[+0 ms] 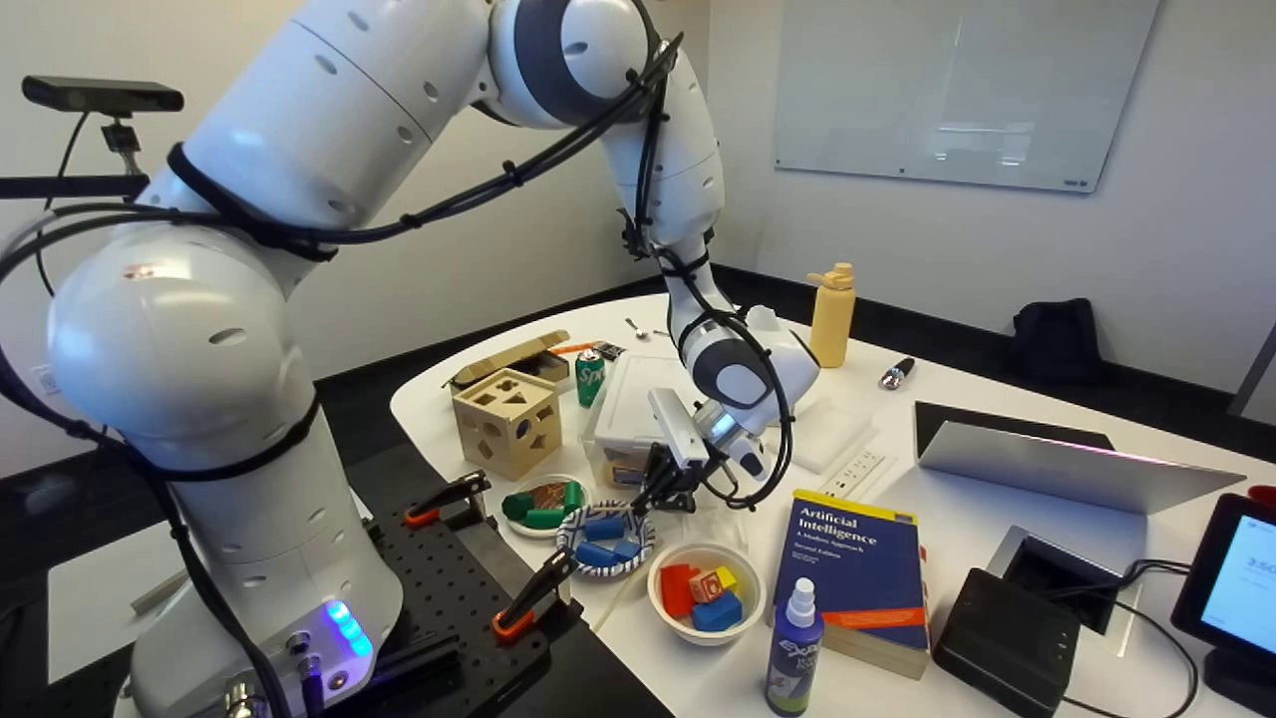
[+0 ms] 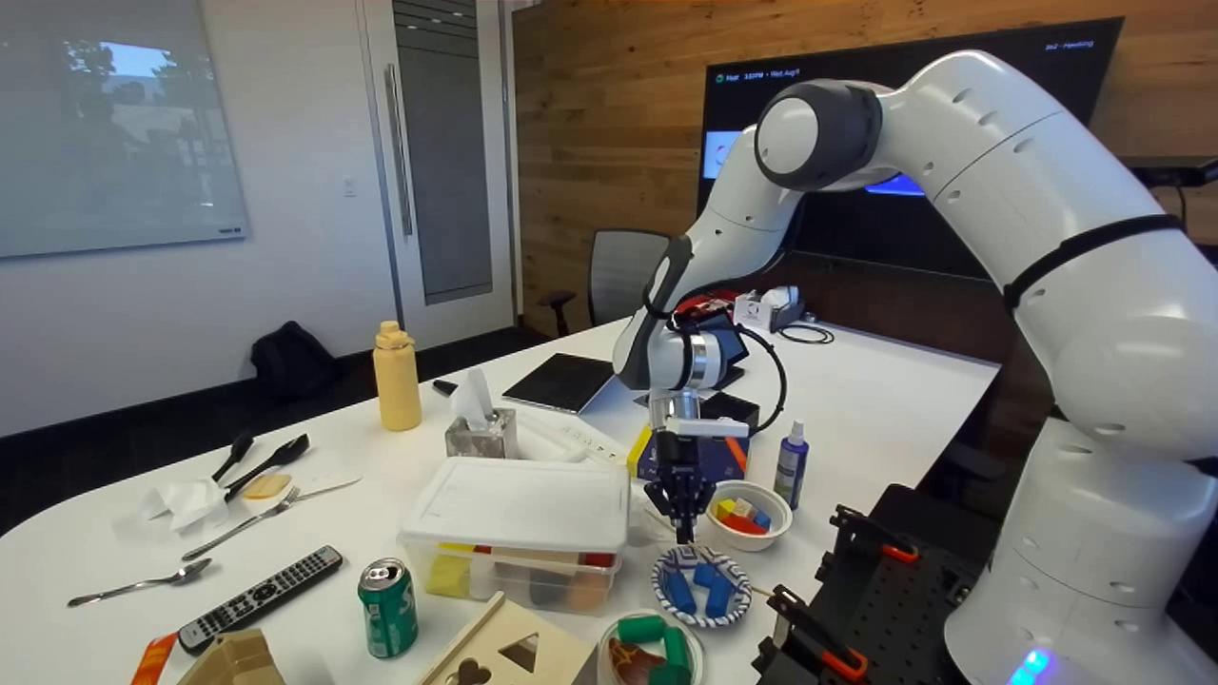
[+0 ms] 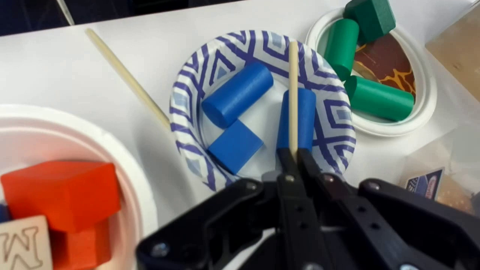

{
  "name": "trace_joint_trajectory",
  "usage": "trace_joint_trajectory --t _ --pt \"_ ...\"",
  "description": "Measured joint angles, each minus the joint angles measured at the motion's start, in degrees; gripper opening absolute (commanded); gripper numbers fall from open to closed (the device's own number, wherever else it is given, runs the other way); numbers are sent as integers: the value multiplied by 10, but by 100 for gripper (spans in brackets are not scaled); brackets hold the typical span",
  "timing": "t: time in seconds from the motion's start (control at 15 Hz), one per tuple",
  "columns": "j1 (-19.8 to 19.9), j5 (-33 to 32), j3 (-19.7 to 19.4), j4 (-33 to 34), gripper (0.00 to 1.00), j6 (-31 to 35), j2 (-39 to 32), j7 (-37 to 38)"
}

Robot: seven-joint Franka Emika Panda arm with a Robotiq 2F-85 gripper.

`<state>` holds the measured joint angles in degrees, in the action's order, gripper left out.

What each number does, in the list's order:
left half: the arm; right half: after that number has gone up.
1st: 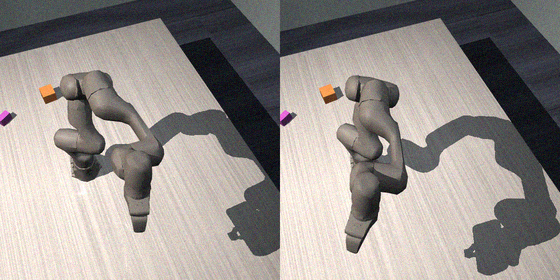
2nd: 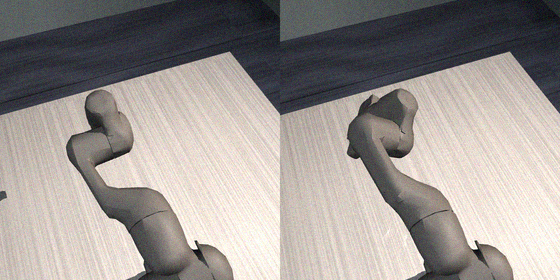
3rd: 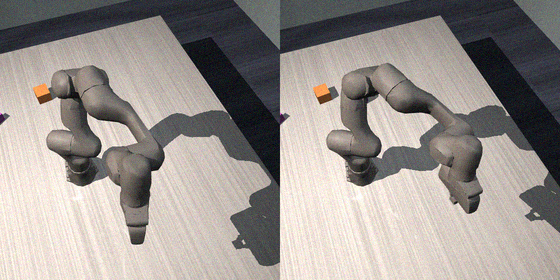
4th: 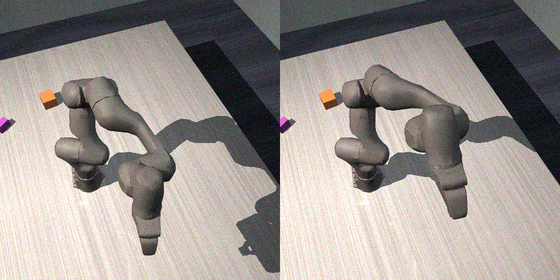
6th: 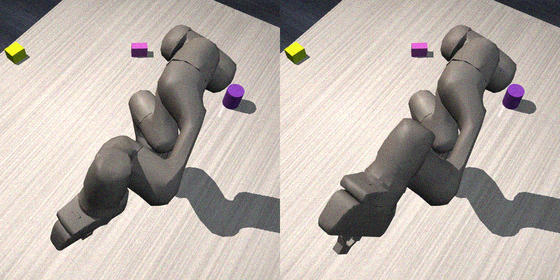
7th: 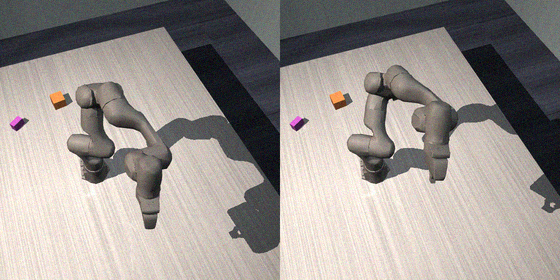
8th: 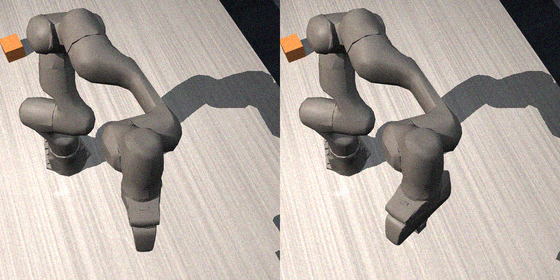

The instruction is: Use the chopstick to stir the blue blocks in the bowl.

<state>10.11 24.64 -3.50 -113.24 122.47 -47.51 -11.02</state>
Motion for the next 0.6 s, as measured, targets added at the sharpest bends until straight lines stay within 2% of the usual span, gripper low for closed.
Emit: trace_joint_trajectory --t 0.13,0.2,0.33,0.6 --pt "1 -2 0 16 2 0 -15 0" --pt "1 -5 0 22 31 0 -22 0" --pt "1 -14 0 30 39 0 -31 0" --pt "6 -18 16 33 69 0 -34 -1"
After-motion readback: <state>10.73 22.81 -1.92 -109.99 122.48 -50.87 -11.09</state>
